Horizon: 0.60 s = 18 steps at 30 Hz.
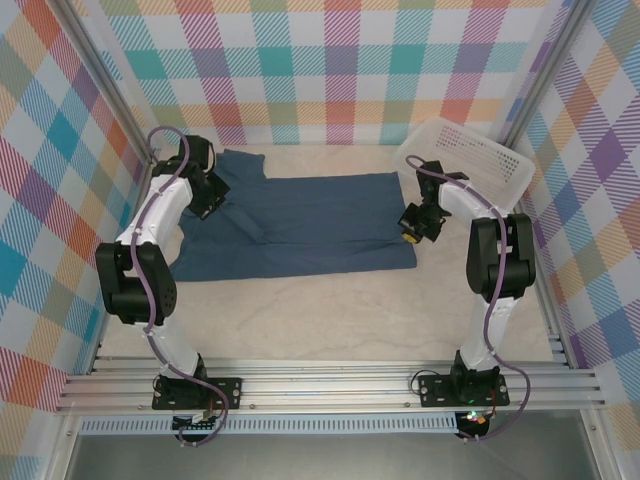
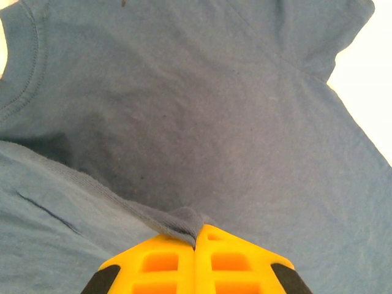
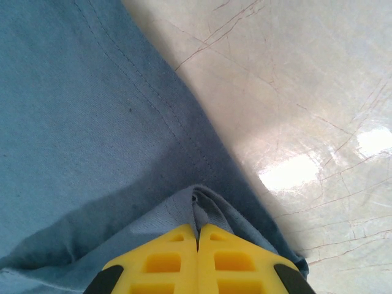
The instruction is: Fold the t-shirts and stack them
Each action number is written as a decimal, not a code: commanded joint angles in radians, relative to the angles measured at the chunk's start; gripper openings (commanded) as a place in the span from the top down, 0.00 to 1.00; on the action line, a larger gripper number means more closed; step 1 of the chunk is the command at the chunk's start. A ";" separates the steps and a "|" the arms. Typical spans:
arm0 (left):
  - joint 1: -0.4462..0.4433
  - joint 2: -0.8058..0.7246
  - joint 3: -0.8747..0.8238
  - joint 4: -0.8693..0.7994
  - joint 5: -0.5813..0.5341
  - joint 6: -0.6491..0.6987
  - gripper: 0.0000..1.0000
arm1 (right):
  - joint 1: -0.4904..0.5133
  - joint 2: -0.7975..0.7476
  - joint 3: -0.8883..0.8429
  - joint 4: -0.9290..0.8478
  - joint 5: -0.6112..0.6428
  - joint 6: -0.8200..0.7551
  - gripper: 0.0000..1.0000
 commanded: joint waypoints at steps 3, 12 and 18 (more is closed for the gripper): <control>0.015 0.020 0.045 -0.010 -0.013 0.021 1.00 | -0.009 0.016 0.026 -0.030 0.027 0.017 1.00; 0.018 0.048 0.053 -0.019 -0.028 0.022 1.00 | -0.009 0.027 0.028 -0.019 0.024 0.017 1.00; 0.025 0.074 0.079 -0.017 -0.008 0.016 0.83 | -0.011 0.028 0.056 -0.029 0.035 0.002 0.74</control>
